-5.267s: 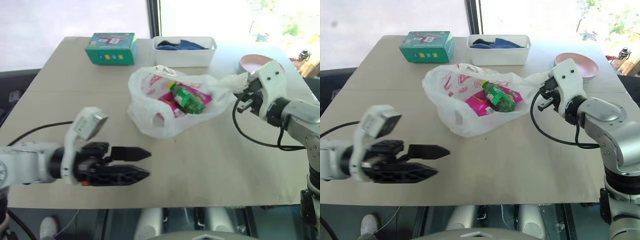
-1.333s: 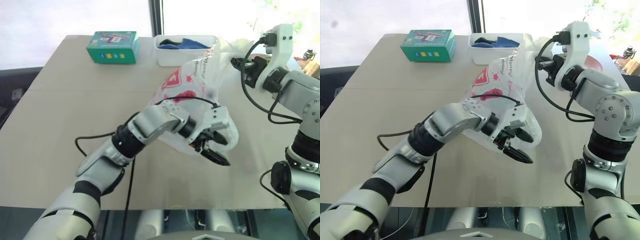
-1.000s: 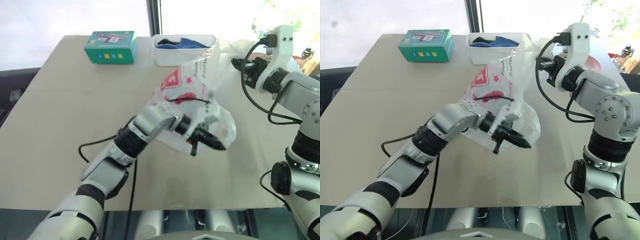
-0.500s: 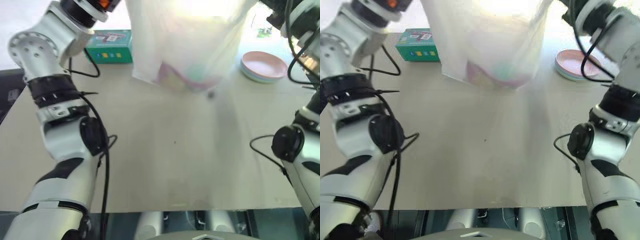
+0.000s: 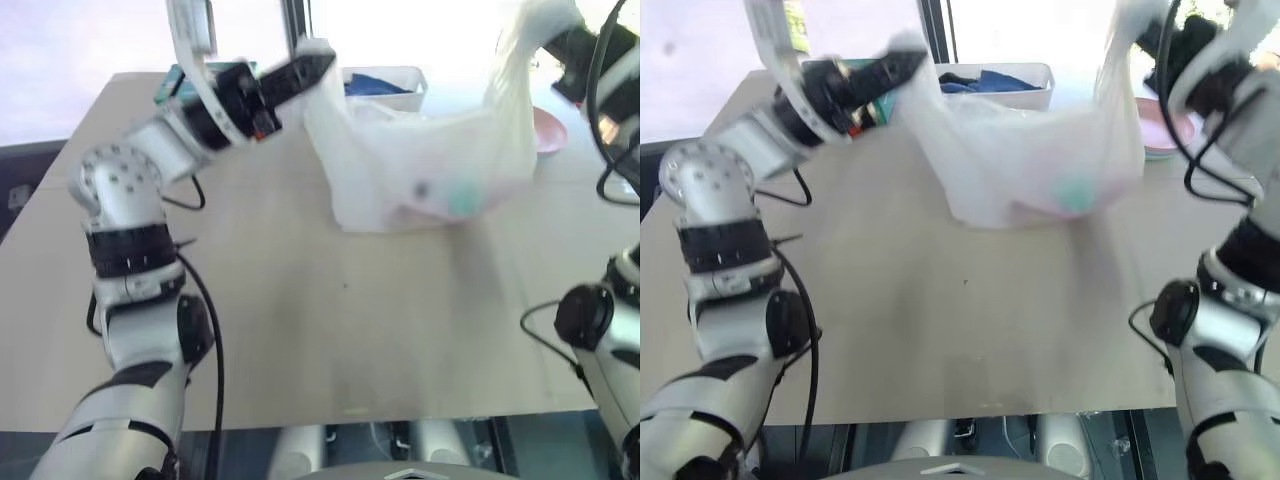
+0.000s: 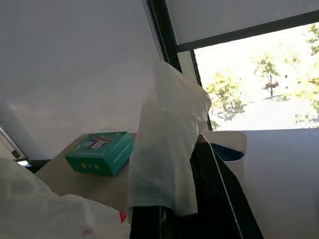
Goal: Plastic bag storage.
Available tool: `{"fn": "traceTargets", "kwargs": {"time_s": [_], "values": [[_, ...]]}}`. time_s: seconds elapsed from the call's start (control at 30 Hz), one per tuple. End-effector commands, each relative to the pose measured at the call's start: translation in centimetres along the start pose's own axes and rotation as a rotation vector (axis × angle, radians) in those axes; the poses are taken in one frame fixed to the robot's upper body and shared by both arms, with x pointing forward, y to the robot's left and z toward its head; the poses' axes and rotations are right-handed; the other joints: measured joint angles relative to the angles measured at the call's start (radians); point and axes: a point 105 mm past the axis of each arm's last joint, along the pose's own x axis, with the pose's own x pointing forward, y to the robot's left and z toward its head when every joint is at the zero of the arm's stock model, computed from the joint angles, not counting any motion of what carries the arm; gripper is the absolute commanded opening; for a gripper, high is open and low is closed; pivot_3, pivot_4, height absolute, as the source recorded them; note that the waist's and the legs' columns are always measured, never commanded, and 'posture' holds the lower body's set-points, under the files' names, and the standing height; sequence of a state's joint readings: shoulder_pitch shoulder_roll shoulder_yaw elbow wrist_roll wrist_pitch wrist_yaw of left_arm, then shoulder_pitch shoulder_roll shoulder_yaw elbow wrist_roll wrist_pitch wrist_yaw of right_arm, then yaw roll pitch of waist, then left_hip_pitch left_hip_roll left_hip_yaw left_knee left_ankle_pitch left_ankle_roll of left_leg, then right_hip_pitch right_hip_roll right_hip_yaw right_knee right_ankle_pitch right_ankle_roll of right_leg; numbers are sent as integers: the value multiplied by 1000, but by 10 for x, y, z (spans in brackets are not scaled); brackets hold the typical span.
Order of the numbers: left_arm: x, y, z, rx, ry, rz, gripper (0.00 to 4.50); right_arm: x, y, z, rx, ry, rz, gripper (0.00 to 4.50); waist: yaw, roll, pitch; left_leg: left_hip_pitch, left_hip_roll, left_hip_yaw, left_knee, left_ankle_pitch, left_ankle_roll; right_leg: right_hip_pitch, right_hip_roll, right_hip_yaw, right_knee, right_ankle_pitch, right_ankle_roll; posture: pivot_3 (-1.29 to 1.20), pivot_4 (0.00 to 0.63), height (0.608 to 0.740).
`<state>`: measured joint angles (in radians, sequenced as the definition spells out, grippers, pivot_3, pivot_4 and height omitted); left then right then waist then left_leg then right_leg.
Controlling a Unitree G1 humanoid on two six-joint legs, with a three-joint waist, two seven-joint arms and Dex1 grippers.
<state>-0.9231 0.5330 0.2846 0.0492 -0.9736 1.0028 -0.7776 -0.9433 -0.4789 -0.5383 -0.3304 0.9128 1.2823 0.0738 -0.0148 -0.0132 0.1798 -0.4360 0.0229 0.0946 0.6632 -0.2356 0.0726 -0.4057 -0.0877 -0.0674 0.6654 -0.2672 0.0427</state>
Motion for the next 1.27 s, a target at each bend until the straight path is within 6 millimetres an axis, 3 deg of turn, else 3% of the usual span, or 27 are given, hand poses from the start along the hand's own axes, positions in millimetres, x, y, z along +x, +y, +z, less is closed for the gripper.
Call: {"fn": "traceTargets", "kwargs": {"time_s": [0.03,0.23,0.33,0.4,0.43,0.47,0.53,0.7,0.77,0.8,0.9,1.0,1.13,1.27], "values": [[-14,1,-28,99,108,95,10,-32,6,-35,-100,123,-26,0,2,0,0,0,0,0,1,0,0,0,0,0,0,0,0,0,150,740],[-53,18,-85,154,288,217,10,-102,22,-117,-119,466,71,0,10,0,0,3,0,-1,4,0,0,4,0,0,3,0,0,0,150,740],[-70,18,-103,207,351,234,10,-126,26,-136,-171,572,72,0,7,0,0,5,0,-2,4,0,0,6,0,2,2,0,0,0,150,740],[-85,20,-113,258,383,257,10,-131,25,-135,-170,550,72,0,3,-1,-1,5,0,-2,4,-1,1,6,0,3,2,0,0,0,150,740],[-90,21,-113,239,368,277,407,-133,26,-133,-179,527,81,0,3,-1,-1,6,1,-2,4,-1,1,7,0,4,2,0,0,0,150,740],[-96,19,-112,213,351,280,510,-139,38,-135,-181,536,151,0,3,-1,-1,6,1,-2,4,-1,1,7,0,4,2,0,0,0,150,740],[-108,14,-116,206,364,279,1216,-150,50,-142,-178,546,214,878,6,-1,-1,6,1,-5,5,-1,1,8,-1,3,1,0,0,0,150,740],[-144,9,-116,176,337,412,3397,-176,40,-141,-227,496,149,3105,13,-2,-2,5,3,-7,6,-1,0,10,-3,0,-2,0,0,0,150,740],[-161,6,-125,185,375,453,4273,-190,35,-141,-280,505,141,3121,17,-2,-3,6,2,-7,6,-1,1,11,-4,0,-2,0,0,0,150,740],[-169,5,-129,205,387,472,4407,-197,34,-140,-274,487,154,3121,17,-3,-3,6,2,-7,6,-1,1,11,-4,0,-3,0,0,0,150,740],[-187,5,-136,289,404,543,4407,-217,5,-141,-359,518,90,3121,18,-5,-6,7,2,-8,5,-2,1,12,-3,0,-3,0,0,0,150,740],[-184,-2,-136,351,380,503,4407,-228,-17,-145,-443,556,58,3121,26,-7,-8,7,2,-8,6,-7,1,12,-5,-1,-4,-1,-2,0,150,740],[-189,-7,-140,304,408,506,4407,-238,-41,-142,-519,559,51,3121,28,-3,-11,8,2,-8,6,-7,1,12,-7,-1,-4,0,-4,0,150,740],[-186,-9,-136,306,393,511,4407,-243,-57,-139,-556,547,37,3121,28,-2,-12,8,2,-8,5,-7,0,12,-8,-1,-4,0,-5,0,150,740]]}}
